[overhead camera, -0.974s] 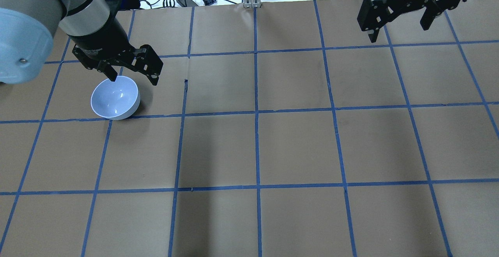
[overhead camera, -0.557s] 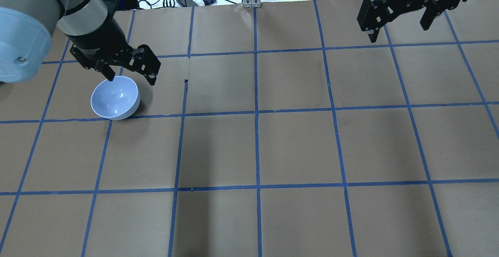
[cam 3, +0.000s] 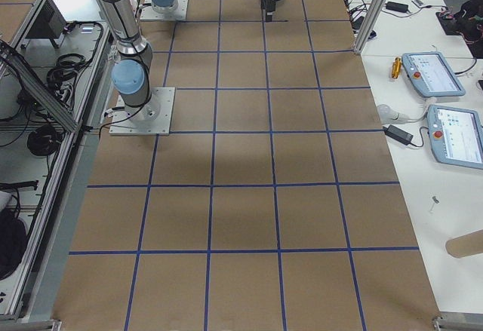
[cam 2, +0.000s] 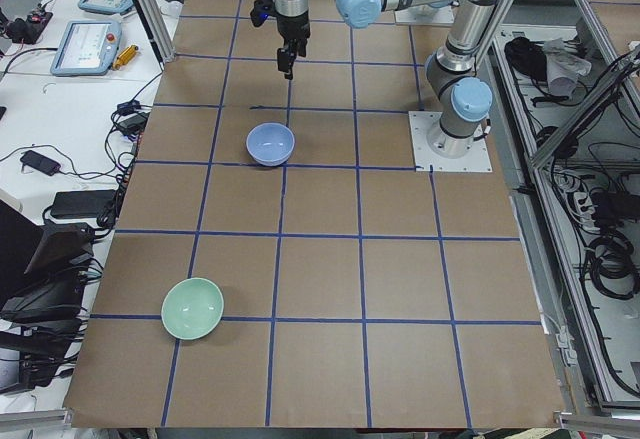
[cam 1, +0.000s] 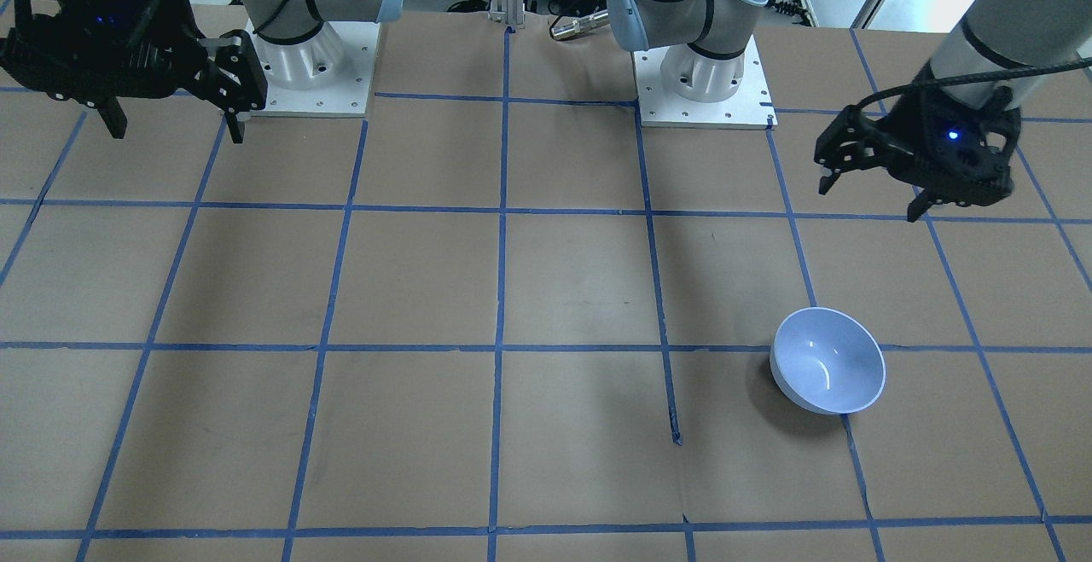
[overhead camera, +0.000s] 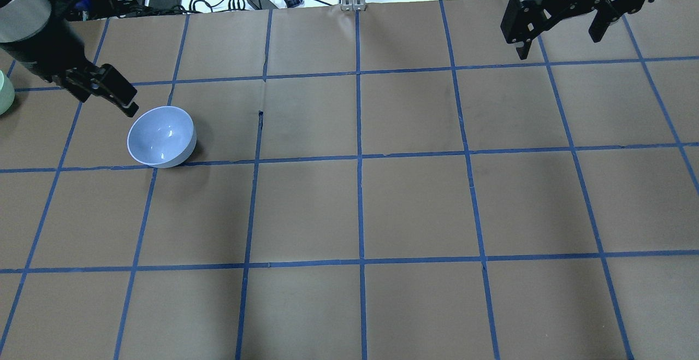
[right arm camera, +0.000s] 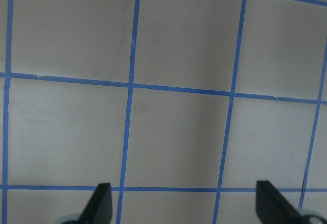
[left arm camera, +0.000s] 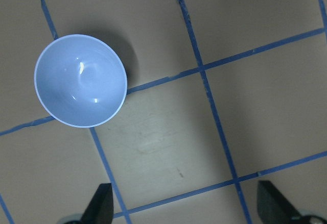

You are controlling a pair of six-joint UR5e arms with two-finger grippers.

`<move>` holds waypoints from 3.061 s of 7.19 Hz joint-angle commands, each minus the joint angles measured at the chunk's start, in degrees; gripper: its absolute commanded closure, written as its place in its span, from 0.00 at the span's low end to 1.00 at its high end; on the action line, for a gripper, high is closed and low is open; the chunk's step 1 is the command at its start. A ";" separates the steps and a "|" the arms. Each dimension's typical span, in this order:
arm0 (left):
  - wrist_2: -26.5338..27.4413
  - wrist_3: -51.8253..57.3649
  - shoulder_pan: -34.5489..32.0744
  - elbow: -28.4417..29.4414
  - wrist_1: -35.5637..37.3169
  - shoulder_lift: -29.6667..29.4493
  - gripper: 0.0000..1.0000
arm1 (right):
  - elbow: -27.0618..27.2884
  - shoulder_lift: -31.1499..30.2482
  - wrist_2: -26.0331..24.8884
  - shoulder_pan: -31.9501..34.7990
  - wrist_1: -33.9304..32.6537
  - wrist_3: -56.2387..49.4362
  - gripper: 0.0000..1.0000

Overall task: Stack green bowl on blue bowl
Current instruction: 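Move the left gripper away from the blue bowl toward the green bowl, then lower the left gripper onto the pale green bowl rim and close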

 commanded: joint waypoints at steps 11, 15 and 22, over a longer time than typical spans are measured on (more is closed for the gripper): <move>-0.94 60.20 27.47 26.66 12.22 -33.83 0.00 | 0.00 0.00 0.00 -0.02 0.00 0.00 0.00; -1.81 68.46 28.96 39.07 13.18 -45.09 0.00 | 0.00 0.00 0.00 -0.02 0.00 0.00 0.00; -4.63 75.24 31.77 40.23 21.10 -52.75 0.01 | 0.00 0.00 0.00 0.06 0.00 0.00 0.00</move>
